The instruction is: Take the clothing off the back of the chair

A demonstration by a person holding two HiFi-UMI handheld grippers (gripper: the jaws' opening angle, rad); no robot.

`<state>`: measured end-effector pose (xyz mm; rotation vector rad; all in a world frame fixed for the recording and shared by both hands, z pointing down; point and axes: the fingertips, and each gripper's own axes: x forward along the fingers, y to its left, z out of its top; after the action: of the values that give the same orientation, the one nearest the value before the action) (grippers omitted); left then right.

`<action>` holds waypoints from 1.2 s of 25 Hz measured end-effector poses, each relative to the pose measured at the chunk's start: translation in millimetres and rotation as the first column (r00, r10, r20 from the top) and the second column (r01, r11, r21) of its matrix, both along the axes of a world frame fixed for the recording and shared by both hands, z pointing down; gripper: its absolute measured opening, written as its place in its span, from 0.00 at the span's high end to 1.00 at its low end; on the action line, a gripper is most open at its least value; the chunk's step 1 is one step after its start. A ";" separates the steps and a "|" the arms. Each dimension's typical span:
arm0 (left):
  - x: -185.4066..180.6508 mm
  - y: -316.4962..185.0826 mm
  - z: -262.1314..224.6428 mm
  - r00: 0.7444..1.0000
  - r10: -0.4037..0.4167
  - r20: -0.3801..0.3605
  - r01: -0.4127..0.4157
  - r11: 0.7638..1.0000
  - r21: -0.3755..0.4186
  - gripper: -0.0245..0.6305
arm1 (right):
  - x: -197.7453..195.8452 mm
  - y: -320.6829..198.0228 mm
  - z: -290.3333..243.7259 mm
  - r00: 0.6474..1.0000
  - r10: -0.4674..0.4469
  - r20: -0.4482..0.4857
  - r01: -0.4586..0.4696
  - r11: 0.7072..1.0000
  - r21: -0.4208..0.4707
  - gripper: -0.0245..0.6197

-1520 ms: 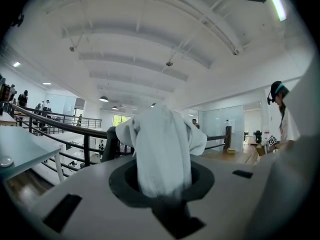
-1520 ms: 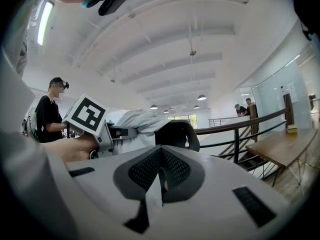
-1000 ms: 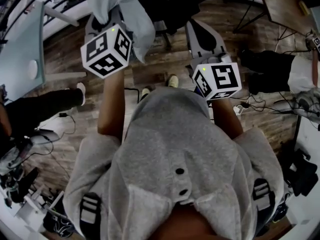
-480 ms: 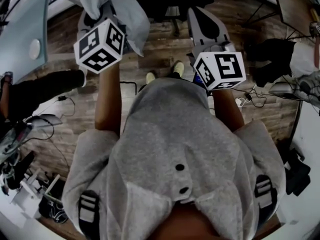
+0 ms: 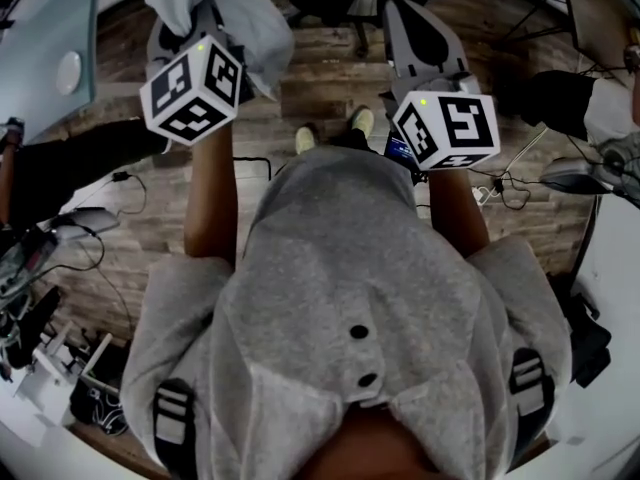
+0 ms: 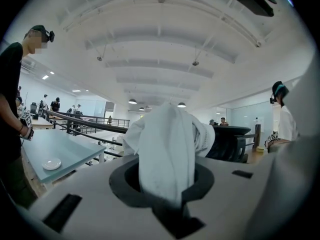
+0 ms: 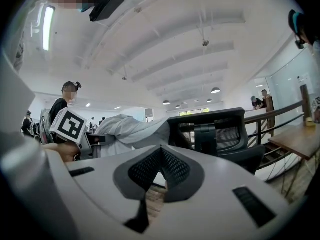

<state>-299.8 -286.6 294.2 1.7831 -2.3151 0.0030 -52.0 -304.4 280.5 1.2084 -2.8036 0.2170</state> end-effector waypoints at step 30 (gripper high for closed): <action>-72.2 110.5 35.1 0.994 0.091 0.056 -0.089 0.995 -0.033 0.82 | -93.3 94.9 21.1 0.998 0.013 -0.064 -0.013 1.000 0.006 0.95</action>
<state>-372.0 -176.1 329.3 1.8941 -2.2584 0.1051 -145.4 -209.5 301.6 1.2131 -2.7447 0.1681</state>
